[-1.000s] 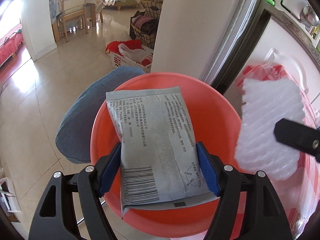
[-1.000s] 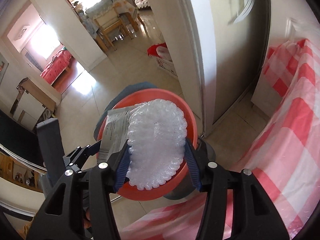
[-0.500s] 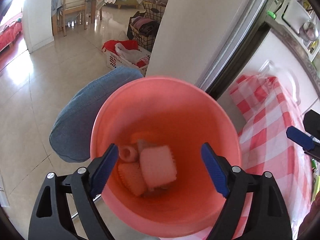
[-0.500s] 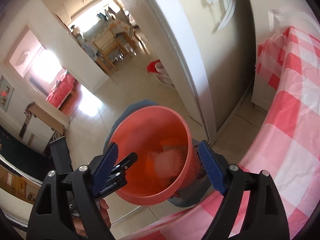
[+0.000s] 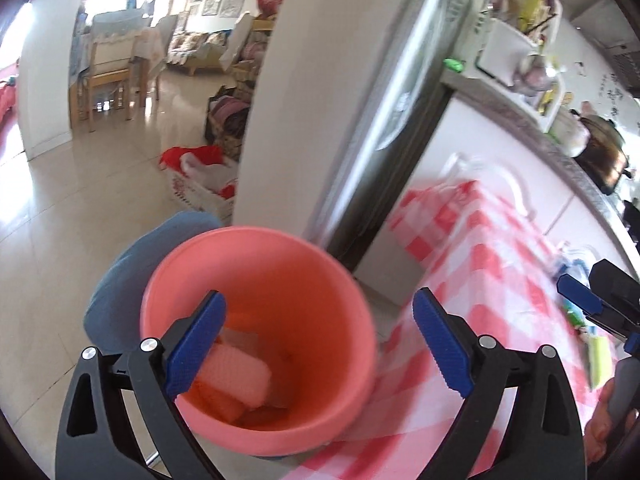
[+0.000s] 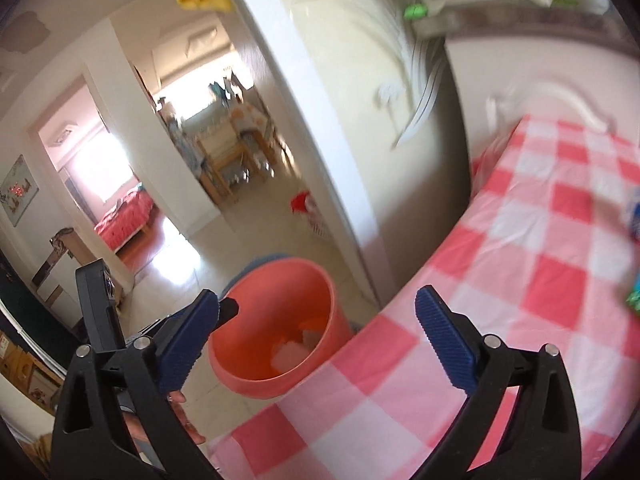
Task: Collect trash
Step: 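Return both tools from the bucket to the table, then grasp the blue rolled cloth with the right gripper, then grasp the white yogurt bottle with the left gripper while the right holds the cloth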
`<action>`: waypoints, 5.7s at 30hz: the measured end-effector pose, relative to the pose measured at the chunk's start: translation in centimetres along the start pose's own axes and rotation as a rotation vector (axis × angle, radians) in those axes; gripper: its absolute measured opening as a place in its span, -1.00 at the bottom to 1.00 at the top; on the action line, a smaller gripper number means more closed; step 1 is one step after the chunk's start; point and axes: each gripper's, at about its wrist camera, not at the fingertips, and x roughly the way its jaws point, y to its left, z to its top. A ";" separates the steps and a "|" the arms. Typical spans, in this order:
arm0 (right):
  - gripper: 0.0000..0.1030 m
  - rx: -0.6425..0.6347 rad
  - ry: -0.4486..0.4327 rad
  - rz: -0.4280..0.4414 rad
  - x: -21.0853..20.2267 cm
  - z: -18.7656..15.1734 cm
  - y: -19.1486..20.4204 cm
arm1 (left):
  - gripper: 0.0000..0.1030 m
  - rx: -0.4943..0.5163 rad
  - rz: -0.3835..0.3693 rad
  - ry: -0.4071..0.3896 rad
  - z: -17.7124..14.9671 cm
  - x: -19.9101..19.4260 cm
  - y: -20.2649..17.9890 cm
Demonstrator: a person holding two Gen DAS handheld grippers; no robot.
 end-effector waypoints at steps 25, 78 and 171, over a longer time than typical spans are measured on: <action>0.93 0.135 -0.351 -0.211 -20.1 -1.1 -14.0 | 0.82 0.348 -0.251 0.116 -3.3 -2.7 -21.8; 0.85 0.344 -0.200 -0.568 -25.0 4.2 -38.4 | 0.81 0.230 -0.262 0.425 0.1 16.6 -41.7; -0.48 0.444 -0.262 -0.433 -25.3 -6.1 -29.6 | 0.74 1.210 -0.460 0.330 -0.5 19.2 -43.8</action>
